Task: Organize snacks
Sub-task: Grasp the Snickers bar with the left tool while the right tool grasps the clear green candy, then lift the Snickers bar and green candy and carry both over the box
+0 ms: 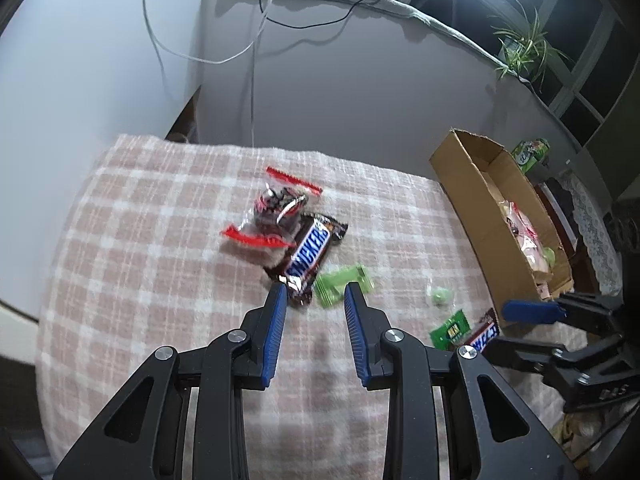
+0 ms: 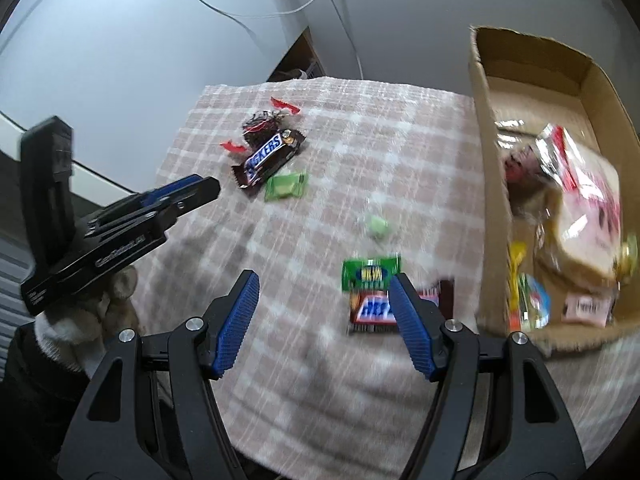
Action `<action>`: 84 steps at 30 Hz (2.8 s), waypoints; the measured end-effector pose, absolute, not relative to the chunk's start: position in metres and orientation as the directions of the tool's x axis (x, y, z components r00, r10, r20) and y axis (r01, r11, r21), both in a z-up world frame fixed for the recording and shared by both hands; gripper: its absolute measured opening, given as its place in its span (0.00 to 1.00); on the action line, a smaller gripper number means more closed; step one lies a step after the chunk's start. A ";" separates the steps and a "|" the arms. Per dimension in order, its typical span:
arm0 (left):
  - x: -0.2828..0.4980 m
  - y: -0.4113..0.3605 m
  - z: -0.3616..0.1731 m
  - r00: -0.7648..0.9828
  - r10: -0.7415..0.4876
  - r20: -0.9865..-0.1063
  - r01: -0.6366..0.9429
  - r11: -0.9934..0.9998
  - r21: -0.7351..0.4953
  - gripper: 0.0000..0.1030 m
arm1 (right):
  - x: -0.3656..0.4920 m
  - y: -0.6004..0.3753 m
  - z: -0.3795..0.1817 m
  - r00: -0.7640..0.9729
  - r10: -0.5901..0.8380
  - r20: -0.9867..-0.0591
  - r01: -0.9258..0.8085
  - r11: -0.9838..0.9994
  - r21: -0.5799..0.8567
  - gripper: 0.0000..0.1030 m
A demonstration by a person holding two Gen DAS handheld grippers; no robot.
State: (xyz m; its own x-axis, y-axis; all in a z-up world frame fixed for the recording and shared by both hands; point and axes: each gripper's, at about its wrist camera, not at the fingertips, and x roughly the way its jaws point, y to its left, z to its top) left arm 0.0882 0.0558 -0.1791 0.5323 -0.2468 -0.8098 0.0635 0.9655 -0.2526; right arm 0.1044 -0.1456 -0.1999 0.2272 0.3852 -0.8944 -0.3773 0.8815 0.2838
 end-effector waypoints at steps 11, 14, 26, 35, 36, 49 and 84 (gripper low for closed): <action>0.119 0.042 -0.197 0.498 -0.265 -0.826 0.179 0.963 -0.202 0.27 | 0.141 -0.116 -0.220 0.189 0.282 -0.941 -0.397 0.898 0.189 0.54; 0.125 0.040 -0.203 0.490 -0.277 -0.827 0.191 0.959 -0.208 0.27 | 0.145 -0.117 -0.225 0.187 0.276 -0.943 -0.367 0.910 0.194 0.54; 0.134 0.041 -0.211 0.514 -0.306 -0.801 0.254 0.947 -0.199 0.27 | 0.148 -0.112 -0.251 0.175 0.199 -0.964 -0.318 0.938 0.136 0.51; 0.132 0.054 -0.218 0.519 -0.313 -0.795 0.228 0.947 -0.224 0.23 | 0.154 -0.121 -0.252 0.198 0.178 -0.964 -0.298 0.948 0.113 0.17; 0.131 0.056 -0.219 0.525 -0.323 -0.787 0.229 0.945 -0.235 0.23 | 0.153 -0.120 -0.252 0.201 0.176 -0.964 -0.300 0.948 0.110 0.17; 0.125 0.068 -0.214 0.538 -0.334 -0.774 0.210 0.942 -0.261 0.07 | 0.147 -0.115 -0.246 0.227 0.215 -0.950 -0.327 0.935 0.134 0.16; 0.139 0.041 -0.218 0.487 -0.289 -0.824 0.254 0.950 -0.183 0.26 | 0.142 -0.136 -0.229 0.243 0.317 -0.917 -0.304 0.922 0.238 0.16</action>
